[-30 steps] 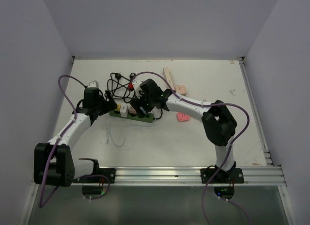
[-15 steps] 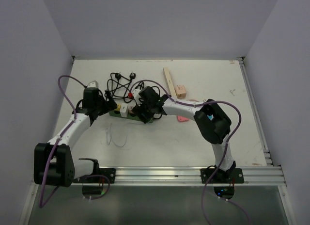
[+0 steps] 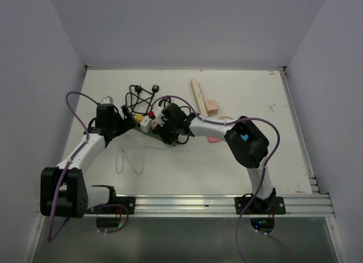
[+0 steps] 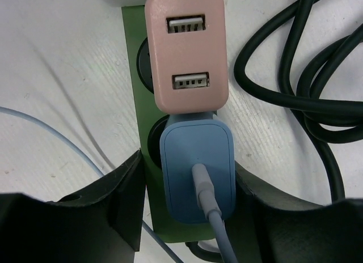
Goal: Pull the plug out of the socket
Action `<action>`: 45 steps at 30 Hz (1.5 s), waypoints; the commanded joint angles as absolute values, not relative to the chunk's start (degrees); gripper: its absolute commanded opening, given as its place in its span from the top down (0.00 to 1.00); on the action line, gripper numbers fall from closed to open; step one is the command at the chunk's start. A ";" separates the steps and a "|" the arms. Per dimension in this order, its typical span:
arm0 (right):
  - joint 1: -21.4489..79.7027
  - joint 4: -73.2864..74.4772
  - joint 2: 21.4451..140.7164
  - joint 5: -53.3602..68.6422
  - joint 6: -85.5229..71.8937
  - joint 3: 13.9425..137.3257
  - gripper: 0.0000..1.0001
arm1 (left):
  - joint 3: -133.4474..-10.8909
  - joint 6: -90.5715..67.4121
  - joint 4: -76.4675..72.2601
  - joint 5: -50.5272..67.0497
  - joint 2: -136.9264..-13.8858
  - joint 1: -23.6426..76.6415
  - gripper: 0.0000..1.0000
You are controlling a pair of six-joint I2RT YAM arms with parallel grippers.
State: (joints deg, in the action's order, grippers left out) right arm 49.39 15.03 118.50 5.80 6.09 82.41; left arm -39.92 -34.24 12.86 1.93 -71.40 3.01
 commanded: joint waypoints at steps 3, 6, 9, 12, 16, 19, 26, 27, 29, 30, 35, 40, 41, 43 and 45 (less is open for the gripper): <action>49.13 11.25 114.44 11.68 0.18 78.84 1.00 | -38.76 -39.27 9.32 2.90 -70.58 1.50 0.02; 48.25 7.66 112.15 15.09 -7.10 76.03 1.00 | -37.97 -42.08 8.35 2.90 -70.93 1.14 0.02; 46.76 3.35 110.74 18.36 -13.96 72.69 1.00 | -37.71 -45.16 6.77 3.51 -71.98 1.14 0.02; 46.32 0.53 110.13 20.83 -17.66 69.97 1.00 | -37.88 -47.98 5.19 4.13 -74.34 1.14 0.02; 46.41 0.35 110.21 20.84 -18.81 68.73 1.00 | -38.23 -51.94 1.41 5.62 -78.48 1.14 0.05; 46.41 -0.34 110.13 20.39 -18.90 68.12 1.00 | -38.49 -55.19 -2.43 6.50 -81.91 1.23 0.09; 46.41 -1.84 111.00 20.39 -19.95 67.68 1.00 | -39.99 -60.64 -7.64 4.83 -88.50 1.32 0.20; 46.41 -1.93 111.01 20.30 -20.13 67.50 1.00 | -40.25 -61.08 -8.17 5.01 -90.07 1.41 0.21; 46.49 -1.93 111.27 20.30 -20.21 67.59 1.00 | -40.87 -61.43 -8.52 5.36 -92.10 1.49 0.24; 46.41 -1.93 111.36 20.39 -20.21 67.76 1.00 | -40.87 -61.61 -8.96 5.27 -92.46 1.58 0.25; 46.41 -1.85 111.71 20.30 -20.39 67.76 1.00 | -40.17 -61.88 -10.02 4.13 -93.16 1.67 0.38; 46.41 -1.76 111.80 20.30 -20.57 67.76 1.00 | -39.20 -61.79 -10.63 4.13 -93.08 1.67 0.58; 46.41 -1.58 111.80 20.30 -20.65 67.76 1.00 | -39.20 -61.61 -10.81 4.04 -92.99 1.67 0.63; 46.41 -1.41 111.45 20.39 -20.74 67.85 1.00 | -39.03 -61.26 -11.34 4.13 -92.81 1.67 0.76; 46.41 -1.14 110.83 20.57 -20.74 68.03 0.90 | -39.20 -60.47 -11.95 4.13 -92.03 1.76 0.85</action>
